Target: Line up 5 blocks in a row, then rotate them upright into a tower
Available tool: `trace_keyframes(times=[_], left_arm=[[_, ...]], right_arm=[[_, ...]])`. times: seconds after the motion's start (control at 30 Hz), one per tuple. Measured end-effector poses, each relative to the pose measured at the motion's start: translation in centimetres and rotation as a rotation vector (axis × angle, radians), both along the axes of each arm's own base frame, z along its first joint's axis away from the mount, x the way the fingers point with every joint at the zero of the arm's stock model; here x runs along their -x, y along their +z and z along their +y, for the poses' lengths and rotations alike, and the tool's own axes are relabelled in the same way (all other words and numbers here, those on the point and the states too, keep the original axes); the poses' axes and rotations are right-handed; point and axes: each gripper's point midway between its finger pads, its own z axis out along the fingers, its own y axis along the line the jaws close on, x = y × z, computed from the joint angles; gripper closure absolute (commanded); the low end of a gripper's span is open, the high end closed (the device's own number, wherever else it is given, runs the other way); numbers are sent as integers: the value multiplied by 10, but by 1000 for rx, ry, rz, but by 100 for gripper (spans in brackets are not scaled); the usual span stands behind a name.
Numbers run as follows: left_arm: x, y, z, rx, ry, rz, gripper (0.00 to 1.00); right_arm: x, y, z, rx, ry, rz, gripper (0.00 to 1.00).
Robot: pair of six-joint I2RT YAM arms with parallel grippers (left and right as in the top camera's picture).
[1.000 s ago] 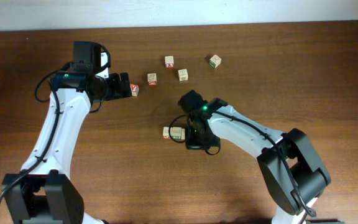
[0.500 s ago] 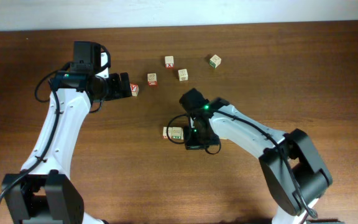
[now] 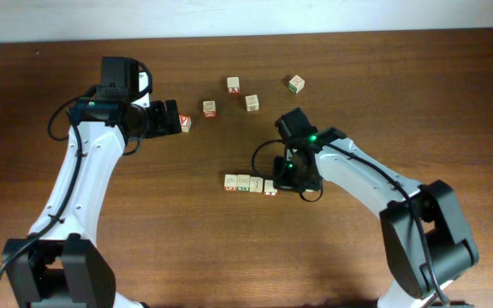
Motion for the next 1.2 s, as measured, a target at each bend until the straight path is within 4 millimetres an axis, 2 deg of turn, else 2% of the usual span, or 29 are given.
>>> trace_keyframes(times=[0.63, 1.03, 1.13, 1.2], left_arm=[[0, 0, 0, 0, 0, 0, 1], [0, 0, 0, 0, 0, 0, 1], [0, 0, 0, 0, 0, 0, 1], [0, 0, 0, 0, 0, 0, 1]], right_arm=[[6, -3, 17, -4, -4, -7, 96], [-3, -1, 22, -19, -3, -48, 96], [3, -3, 19, -5, 7, -23, 96], [14, -3, 17, 13, 20, 14, 96]])
